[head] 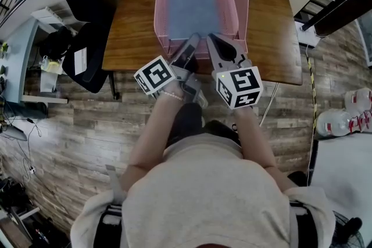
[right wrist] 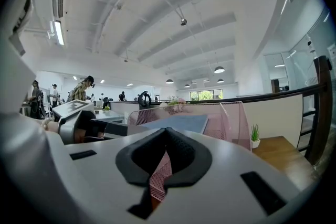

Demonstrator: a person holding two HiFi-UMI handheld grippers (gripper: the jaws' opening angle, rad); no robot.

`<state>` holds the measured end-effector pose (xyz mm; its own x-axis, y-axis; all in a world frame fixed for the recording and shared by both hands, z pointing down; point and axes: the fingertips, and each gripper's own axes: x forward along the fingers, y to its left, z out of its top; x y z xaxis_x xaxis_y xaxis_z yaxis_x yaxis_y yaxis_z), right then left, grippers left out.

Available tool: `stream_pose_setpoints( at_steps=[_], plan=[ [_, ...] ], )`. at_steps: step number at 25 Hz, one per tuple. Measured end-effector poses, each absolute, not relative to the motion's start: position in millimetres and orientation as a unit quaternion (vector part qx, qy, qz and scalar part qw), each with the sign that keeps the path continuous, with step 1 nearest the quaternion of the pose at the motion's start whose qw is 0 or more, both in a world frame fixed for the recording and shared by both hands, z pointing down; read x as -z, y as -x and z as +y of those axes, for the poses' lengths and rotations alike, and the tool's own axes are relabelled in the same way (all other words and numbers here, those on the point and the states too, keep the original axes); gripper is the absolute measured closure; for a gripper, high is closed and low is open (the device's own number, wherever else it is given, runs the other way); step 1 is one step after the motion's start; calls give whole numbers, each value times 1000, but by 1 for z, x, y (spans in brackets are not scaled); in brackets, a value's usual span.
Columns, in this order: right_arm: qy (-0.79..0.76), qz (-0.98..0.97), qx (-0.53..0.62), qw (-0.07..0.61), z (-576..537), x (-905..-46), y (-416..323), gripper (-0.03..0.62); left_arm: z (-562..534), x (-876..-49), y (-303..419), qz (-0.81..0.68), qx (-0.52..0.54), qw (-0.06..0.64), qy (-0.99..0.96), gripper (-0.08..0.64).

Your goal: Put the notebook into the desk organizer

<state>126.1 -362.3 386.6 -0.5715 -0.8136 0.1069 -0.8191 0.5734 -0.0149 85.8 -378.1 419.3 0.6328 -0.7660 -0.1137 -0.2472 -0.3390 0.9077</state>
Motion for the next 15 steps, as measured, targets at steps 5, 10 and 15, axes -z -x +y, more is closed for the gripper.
stream_pose_setpoints(
  at_steps=[5, 10, 15],
  plan=[
    [-460, -886, -32, 45, -365, -388, -125, 581, -380, -420, -86, -329, 274, 472, -771, 442],
    [-460, -886, -34, 46, -367, -390, -125, 581, -384, -421, -85, -335, 271, 466, -773, 430],
    [-462, -885, -33, 45, -365, -389, -128, 581, -382, -420, -86, -338, 275, 467, -769, 428]
  ],
)
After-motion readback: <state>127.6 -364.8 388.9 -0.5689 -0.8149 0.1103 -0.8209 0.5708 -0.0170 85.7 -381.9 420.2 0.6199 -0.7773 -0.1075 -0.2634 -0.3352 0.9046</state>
